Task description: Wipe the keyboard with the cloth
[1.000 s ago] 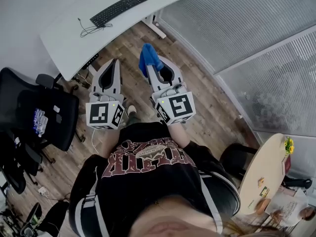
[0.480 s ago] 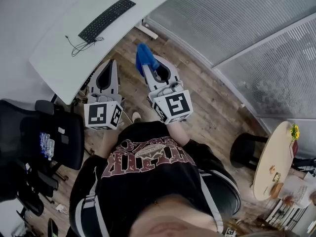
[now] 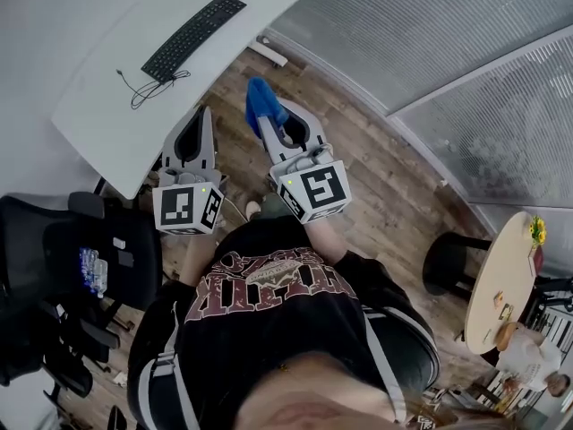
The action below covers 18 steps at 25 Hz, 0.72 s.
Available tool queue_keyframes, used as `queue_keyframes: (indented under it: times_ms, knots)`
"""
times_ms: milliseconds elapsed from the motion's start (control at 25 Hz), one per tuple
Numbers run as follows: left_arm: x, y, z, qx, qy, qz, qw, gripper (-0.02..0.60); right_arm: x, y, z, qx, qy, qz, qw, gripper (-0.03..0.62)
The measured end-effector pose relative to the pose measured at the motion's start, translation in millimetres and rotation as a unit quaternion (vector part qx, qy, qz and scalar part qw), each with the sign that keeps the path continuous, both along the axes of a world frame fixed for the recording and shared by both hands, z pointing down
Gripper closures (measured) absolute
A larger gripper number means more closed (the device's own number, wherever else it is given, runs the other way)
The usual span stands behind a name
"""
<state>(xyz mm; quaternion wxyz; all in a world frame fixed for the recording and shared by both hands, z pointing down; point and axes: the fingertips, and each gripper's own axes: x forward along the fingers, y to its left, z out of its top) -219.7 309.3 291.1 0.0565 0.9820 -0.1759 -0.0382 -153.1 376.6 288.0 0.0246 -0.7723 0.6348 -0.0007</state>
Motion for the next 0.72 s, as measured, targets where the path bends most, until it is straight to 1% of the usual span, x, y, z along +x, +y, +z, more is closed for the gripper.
queue_keyframes:
  times_ms: [120, 360, 480, 720]
  knots:
    - [7.5, -12.2, -0.3, -0.004, 0.003, -0.008, 1.0000, 0.552, 8.2, -14.5, -2.9, -0.001, 0.004, -0.010, 1.000, 0.530]
    - [30.3, -41.3, -3.7, -0.001, 0.007, -0.037, 0.9993, 0.552, 29.1, -50.2, -6.9, 0.001, 0.012, -0.046, 0.999, 0.530]
    - [47.1, -58.4, -3.6, 0.001, 0.003, -0.049, 0.9988, 0.552, 46.5, -69.0, -4.4, -0.003, 0.010, -0.058, 0.998, 0.530]
    - [85.0, -83.4, 1.3, -0.006, -0.006, -0.068, 0.9977, 0.552, 84.5, -100.1, 0.5, -0.005, -0.001, -0.085, 0.996, 0.530]
